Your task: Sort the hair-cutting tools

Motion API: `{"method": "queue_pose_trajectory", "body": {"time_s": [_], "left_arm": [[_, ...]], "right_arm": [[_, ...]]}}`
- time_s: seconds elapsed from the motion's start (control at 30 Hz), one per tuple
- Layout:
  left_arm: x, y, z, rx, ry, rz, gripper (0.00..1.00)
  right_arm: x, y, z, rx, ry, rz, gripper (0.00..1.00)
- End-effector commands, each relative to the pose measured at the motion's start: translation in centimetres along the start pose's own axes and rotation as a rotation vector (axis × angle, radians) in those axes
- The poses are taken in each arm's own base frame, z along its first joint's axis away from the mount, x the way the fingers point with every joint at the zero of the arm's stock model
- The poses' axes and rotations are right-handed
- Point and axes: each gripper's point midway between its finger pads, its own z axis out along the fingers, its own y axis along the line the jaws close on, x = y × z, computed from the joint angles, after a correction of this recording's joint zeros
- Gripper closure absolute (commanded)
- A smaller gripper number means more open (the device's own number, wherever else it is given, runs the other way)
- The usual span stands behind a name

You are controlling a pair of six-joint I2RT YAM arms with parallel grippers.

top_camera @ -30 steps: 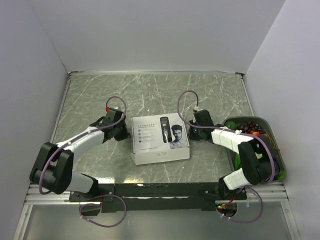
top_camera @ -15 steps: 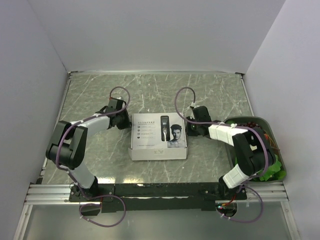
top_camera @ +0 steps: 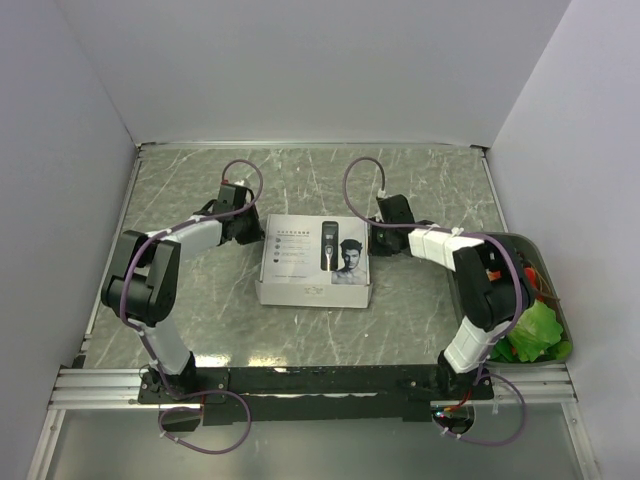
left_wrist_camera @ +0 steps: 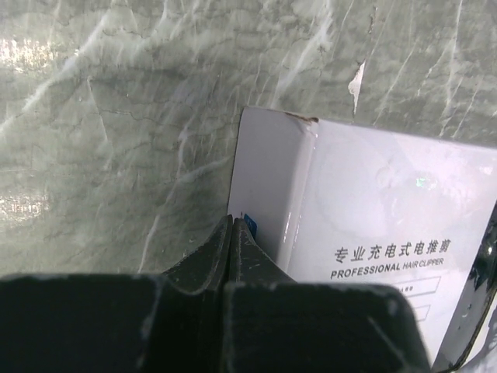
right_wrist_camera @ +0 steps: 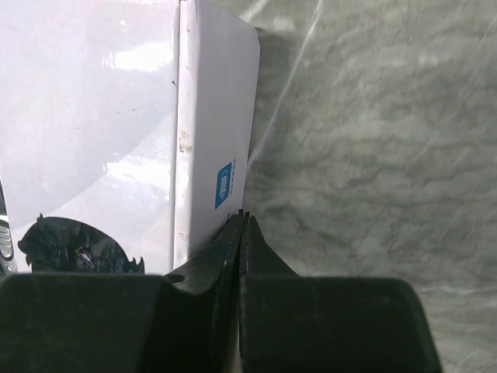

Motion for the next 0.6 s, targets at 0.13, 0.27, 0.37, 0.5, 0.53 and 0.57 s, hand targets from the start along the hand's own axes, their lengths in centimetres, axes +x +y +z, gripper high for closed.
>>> {"method": "queue_pose_trajectory", "body": {"time_s": [0.13, 0.27, 0.37, 0.5, 0.53, 0.57], "left_arm": [[-0.9, -5.2, -1.8, 0.201, -0.008, 0.034, 0.99], [-0.7, -5.0, -2.6, 0.189, -0.006, 0.029, 0.99], [-0.7, -3.8, -3.5, 0.12, -0.017, 0.029, 0.99], [-1.6, -1.6, -5.4, 0.008, -0.051, 0.03, 0.96], [-1.7, -1.2, -5.8, -0.011, -0.06, 0.029, 0.94], [-2.2, -1.2, -6.8, -0.014, -0.084, 0.034, 0.92]], "right_arm": [[-4.1, 4.5, 0.2, -0.151, -0.077, -0.04, 1.0], [-4.1, 4.5, 0.3, -0.148, -0.071, -0.038, 1.0], [-4.7, 3.9, -0.7, -0.105, -0.097, -0.044, 1.0], [-6.0, 2.3, -3.4, 0.007, -0.142, -0.057, 0.98], [-5.4, 1.7, -3.9, 0.037, -0.12, -0.061, 0.94], [-5.6, 1.3, -4.4, 0.063, -0.128, -0.064, 0.87]]}}
